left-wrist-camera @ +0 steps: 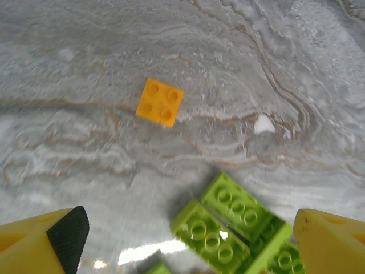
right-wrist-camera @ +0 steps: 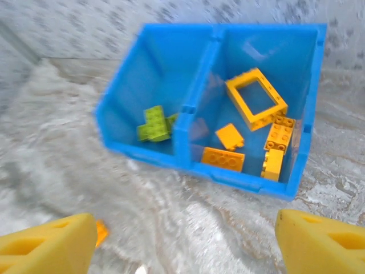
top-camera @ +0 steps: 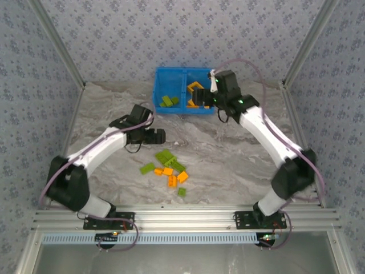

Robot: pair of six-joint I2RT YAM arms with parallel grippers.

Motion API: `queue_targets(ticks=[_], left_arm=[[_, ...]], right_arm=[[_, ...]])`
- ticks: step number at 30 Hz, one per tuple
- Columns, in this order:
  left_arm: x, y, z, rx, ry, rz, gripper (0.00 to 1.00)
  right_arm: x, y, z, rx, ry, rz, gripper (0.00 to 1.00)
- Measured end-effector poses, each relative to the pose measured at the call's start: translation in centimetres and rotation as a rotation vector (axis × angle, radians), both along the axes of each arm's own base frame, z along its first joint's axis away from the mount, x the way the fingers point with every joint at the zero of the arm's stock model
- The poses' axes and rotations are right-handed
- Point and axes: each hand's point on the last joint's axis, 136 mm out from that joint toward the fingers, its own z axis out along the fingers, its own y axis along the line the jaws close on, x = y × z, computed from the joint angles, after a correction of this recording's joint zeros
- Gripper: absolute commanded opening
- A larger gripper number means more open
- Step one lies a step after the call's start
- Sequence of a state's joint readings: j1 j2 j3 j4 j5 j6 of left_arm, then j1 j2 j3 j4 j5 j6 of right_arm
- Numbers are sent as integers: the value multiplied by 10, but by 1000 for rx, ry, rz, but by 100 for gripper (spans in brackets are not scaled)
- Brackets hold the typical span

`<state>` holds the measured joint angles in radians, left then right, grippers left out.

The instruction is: Sort the legos into containers by color

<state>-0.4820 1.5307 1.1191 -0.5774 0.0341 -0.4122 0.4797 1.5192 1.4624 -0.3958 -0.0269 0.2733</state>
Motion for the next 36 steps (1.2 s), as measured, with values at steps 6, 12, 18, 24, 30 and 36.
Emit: queue_targets(ticks=[6,12,18,24,30,36], left_arm=[[37,-11,-41,72,45,-41,81],[52,-1,-75,116,70,-49,70],[63,0,-93,131,58,-74,54],[66,2,-95,116,25,-67,36],[60,2,-92,89,-7,-52,33],[38,3,-89,79,25,-32,29]], right_arm=[[-79,-17,-5,32,-33,71,96],[-115,-33,-62,4,87,75,96],[-120,-36,-65,11,98,71,97],[-112,-29,-61,15,101,76,97],[-106,-24,-57,22,95,80,97],[-106,-23,-56,31,99,75,97]])
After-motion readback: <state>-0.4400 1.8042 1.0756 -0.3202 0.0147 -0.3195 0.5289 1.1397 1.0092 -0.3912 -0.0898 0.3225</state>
